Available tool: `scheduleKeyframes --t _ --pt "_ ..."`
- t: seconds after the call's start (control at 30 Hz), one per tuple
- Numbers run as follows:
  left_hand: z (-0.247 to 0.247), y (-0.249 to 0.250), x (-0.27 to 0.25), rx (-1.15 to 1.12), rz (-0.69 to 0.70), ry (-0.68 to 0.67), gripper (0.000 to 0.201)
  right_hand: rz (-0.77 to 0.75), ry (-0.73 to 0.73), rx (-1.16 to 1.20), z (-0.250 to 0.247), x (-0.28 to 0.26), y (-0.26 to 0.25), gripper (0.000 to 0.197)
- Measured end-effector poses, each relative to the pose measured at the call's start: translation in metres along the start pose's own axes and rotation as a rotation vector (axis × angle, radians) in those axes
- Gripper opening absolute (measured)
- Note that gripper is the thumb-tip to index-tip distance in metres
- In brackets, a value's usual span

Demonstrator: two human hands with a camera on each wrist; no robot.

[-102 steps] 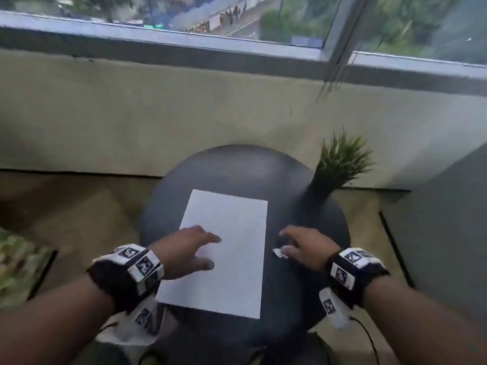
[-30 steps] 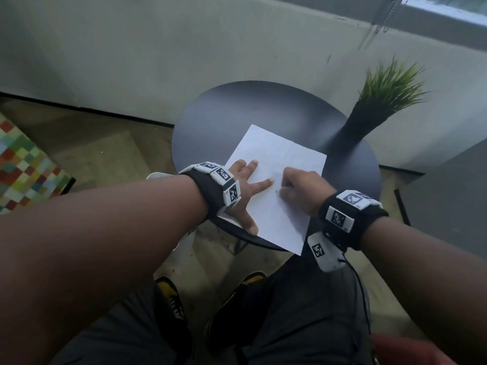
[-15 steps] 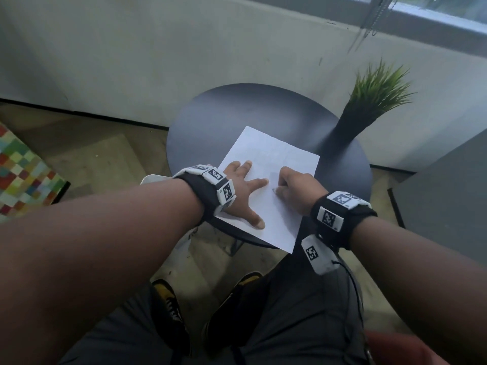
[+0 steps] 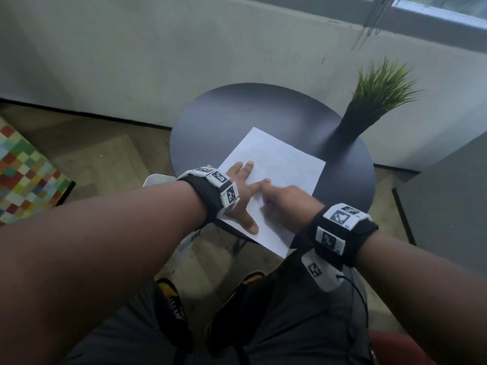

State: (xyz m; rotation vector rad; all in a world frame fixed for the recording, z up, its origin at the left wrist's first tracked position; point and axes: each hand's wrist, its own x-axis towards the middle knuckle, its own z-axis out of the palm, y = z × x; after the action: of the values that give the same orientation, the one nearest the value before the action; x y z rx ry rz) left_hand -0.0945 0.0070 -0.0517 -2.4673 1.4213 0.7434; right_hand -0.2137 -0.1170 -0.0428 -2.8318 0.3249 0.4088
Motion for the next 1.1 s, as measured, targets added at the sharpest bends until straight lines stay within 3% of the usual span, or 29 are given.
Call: scheduleKeyframes --t 0.07,0.2,0.27,0.33,0.37,0.5,0.53,0.63,0.67,0.7,0.8,0.83,0.97,1.0,1.1 --pt "-0.003 0.002 -0.003 0.005 0.008 -0.011 0.125 -0.072 -0.086 0.065 0.001 -0.005 -0.003 0.006" --pt "-0.006 0.005 -0.005 0.01 0.012 -0.014 0.123 0.221 0.124 0.073 -0.012 0.018 0.027 0.006" --pt "-0.006 0.005 -0.005 0.003 0.013 -0.013 0.122 0.12 0.087 -0.006 -0.008 0.013 0.018 0.01" --pt "-0.005 0.005 -0.005 0.0 0.015 -0.013 0.121 -0.089 -0.062 0.012 -0.001 0.001 0.003 0.013" --pt "-0.006 0.005 -0.005 0.0 0.016 -0.014 0.121 -0.123 -0.102 0.036 -0.004 -0.003 0.003 0.011" --pt "-0.006 0.006 -0.005 0.002 0.02 -0.014 0.119 0.186 0.132 0.057 -0.011 0.013 0.03 0.008" --pt "-0.006 0.006 -0.005 0.001 0.018 -0.015 0.118 0.179 0.136 0.03 -0.008 0.012 0.028 0.009" --pt "-0.006 0.006 -0.005 -0.001 0.019 -0.012 0.117 -0.112 -0.093 0.028 0.0 -0.004 0.009 0.009" --pt "-0.006 0.006 -0.005 0.003 0.019 -0.014 0.118 -0.145 -0.162 0.045 -0.003 -0.008 0.009 0.008" --pt "-0.007 0.006 -0.005 0.004 0.018 -0.015 0.118 -0.099 -0.158 0.073 -0.008 -0.006 0.015 0.007" --pt "-0.007 0.007 -0.005 0.003 0.012 -0.017 0.119 0.196 0.106 0.077 -0.012 0.008 0.039 0.007" --pt "-0.007 0.007 -0.006 0.005 0.012 -0.018 0.119 0.206 0.139 0.051 -0.009 0.006 0.037 0.009" --pt "-0.006 0.006 -0.003 0.021 0.019 -0.016 0.12 -0.151 -0.133 0.017 0.001 -0.017 0.007 0.008" --pt "-0.006 0.006 -0.003 0.023 0.016 -0.014 0.12 -0.156 -0.165 0.033 -0.001 -0.019 0.01 0.007" --pt "-0.005 0.01 0.0 -0.008 -0.001 0.009 0.121 0.123 0.055 0.074 -0.009 -0.002 0.038 0.009"
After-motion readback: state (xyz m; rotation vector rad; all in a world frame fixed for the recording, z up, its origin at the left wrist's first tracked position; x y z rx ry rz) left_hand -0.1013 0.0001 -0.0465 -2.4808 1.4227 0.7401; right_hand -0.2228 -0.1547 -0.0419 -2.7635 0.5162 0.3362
